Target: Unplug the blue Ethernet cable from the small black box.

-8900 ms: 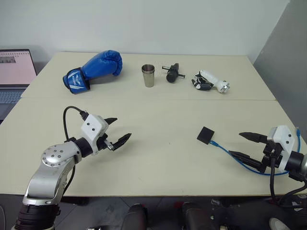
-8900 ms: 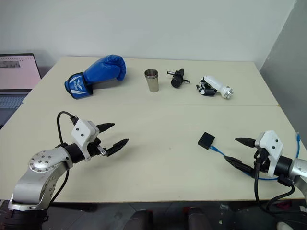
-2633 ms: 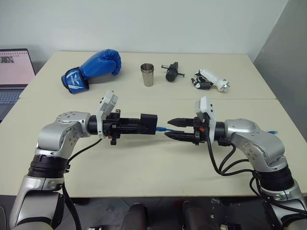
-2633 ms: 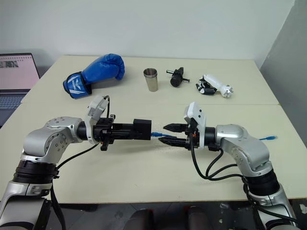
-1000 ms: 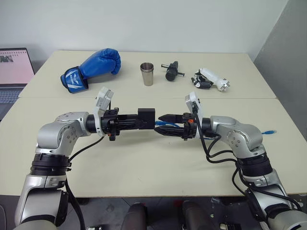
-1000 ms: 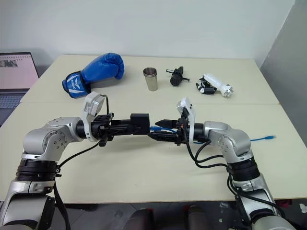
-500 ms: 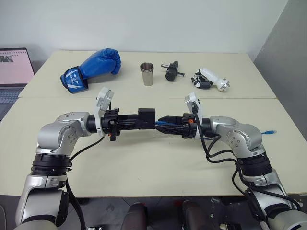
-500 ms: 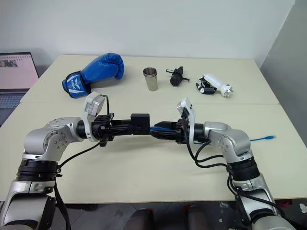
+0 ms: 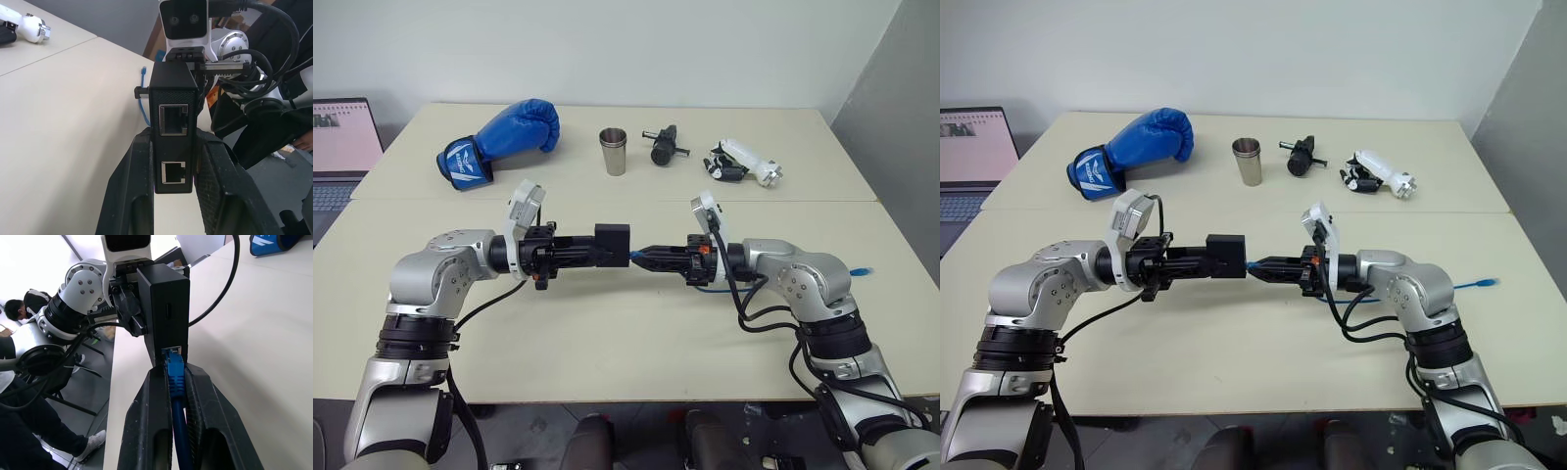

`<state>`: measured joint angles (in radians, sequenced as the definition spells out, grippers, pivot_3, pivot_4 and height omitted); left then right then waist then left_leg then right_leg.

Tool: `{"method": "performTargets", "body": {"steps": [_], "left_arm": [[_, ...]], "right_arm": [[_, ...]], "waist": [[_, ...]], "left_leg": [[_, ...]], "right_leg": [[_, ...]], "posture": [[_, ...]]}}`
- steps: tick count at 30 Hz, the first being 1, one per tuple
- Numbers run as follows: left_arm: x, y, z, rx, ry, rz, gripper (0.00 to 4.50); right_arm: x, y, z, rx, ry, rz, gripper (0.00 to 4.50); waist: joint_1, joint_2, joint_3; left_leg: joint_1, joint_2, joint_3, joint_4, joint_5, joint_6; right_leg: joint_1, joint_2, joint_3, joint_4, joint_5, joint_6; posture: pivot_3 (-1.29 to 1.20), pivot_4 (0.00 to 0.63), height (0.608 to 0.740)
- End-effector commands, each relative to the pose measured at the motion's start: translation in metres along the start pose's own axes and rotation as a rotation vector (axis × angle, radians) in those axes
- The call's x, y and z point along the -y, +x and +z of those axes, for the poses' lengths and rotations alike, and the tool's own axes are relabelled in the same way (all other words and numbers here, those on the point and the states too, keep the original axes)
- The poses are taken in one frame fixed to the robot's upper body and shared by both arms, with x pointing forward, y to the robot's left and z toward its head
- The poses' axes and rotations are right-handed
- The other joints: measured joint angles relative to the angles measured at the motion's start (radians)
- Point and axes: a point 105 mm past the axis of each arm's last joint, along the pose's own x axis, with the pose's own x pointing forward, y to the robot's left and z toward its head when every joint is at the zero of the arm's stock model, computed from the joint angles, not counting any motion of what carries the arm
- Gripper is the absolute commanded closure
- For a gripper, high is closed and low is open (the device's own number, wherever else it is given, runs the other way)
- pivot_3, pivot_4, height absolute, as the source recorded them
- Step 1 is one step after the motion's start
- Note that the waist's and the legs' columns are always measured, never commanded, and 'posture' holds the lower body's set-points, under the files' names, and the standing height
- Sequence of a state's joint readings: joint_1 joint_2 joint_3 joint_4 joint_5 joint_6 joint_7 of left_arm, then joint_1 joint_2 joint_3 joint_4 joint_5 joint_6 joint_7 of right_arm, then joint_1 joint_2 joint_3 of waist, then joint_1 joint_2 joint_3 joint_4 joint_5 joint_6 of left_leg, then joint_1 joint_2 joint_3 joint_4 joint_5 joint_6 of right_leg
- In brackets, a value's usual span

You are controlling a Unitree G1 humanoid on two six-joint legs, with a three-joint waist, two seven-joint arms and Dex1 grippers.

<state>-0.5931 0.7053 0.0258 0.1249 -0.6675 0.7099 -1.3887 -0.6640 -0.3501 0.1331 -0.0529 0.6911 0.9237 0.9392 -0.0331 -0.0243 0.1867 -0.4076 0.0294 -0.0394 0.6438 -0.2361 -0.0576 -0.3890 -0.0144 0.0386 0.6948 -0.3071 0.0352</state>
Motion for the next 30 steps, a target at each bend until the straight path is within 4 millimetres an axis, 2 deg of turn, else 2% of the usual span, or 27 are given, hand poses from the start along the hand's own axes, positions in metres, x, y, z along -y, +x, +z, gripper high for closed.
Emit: {"method": "performTargets", "body": {"steps": [1, 11, 15, 17, 19, 21, 26, 30], "left_arm": [[0.006, -0.001, 0.003, -0.022, 0.05, -0.014, 3.74], [0.0, -0.031, -0.005, -0.106, 0.069, 0.074, 3.74], [-0.004, -0.034, -0.006, -0.104, 0.067, 0.116, 3.74], [-0.005, -0.033, -0.009, -0.097, 0.065, 0.133, 3.74], [-0.008, -0.031, -0.01, -0.081, 0.066, 0.157, 3.74], [-0.01, -0.028, -0.012, -0.076, 0.079, 0.177, 3.74], [-0.012, -0.021, -0.01, -0.057, 0.098, 0.195, 3.74], [-0.012, -0.018, -0.008, -0.045, 0.104, 0.206, 3.74]], "right_arm": [[-0.012, -0.002, 0.015, 0.032, -0.026, 0.054, 4.43], [-0.01, -0.035, 0.002, -0.032, 0.028, 0.006, 4.43], [0.001, -0.045, 0.002, -0.019, 0.002, -0.083, 4.43], [0.029, -0.049, 0.005, 0.011, -0.079, -0.257, 4.43], [0.068, -0.059, 0.013, 0.057, -0.176, -0.493, 4.43], [0.094, -0.067, 0.015, 0.05, -0.274, -0.643, 4.43], [0.135, -0.075, 0.014, 0.016, -0.412, -0.867, 4.43], [0.147, -0.074, 0.012, 0.017, -0.414, -0.916, 4.43]], "waist": [[0.0, 0.0, 0.0], [0.0, 0.0, 0.0], [0.0, 0.0, 0.0], [0.0, 0.0, 0.0], [-0.003, 0.0, 0.0], [-0.003, 0.0, 0.0], [-0.004, 0.0, 0.0], [-0.006, 0.0, 0.0]], "left_leg": [[0.0, 0.0, 0.0, 0.0, 0.0, 0.0], [0.0, 0.0, 0.0, 0.0, 0.0, 0.0], [0.0, 0.0, 0.0, 0.0, 0.0, 0.0], [0.0, 0.0, 0.0, 0.0, 0.0, 0.0], [0.0, 0.0, 0.0, 0.0, 0.0, 0.0], [0.0, 0.0, 0.001, 0.0, 0.0, 0.0], [-0.001, 0.0, 0.002, 0.0, 0.0, 0.0], [-0.001, 0.0, 0.003, 0.0, 0.0, 0.0]], "right_leg": [[0.0, 0.0, 0.0, 0.0, 0.0, 0.0], [0.0, 0.0, 0.0, 0.0, 0.0, 0.0], [0.0, 0.0, 0.0, -0.001, 0.0, 0.0], [0.0, 0.0, 0.0, -0.001, 0.0, 0.0], [0.0, 0.0, 0.0, 0.0, 0.0, 0.0], [-0.001, 0.0, 0.001, 0.0, 0.0, 0.0], [-0.001, 0.0, 0.001, 0.0, 0.0, 0.0], [-0.002, 0.0, 0.002, 0.001, 0.0, 0.0]], "posture": [[0.0, 0.15, 0.74], [0.0, 0.15, 0.74], [0.0, 0.15, 0.74], [0.0, 0.15, 0.74], [0.0, 0.15, 0.74], [0.0, 0.15, 0.74], [0.0, 0.15, 0.74], [0.0, 0.15, 0.74]]}}
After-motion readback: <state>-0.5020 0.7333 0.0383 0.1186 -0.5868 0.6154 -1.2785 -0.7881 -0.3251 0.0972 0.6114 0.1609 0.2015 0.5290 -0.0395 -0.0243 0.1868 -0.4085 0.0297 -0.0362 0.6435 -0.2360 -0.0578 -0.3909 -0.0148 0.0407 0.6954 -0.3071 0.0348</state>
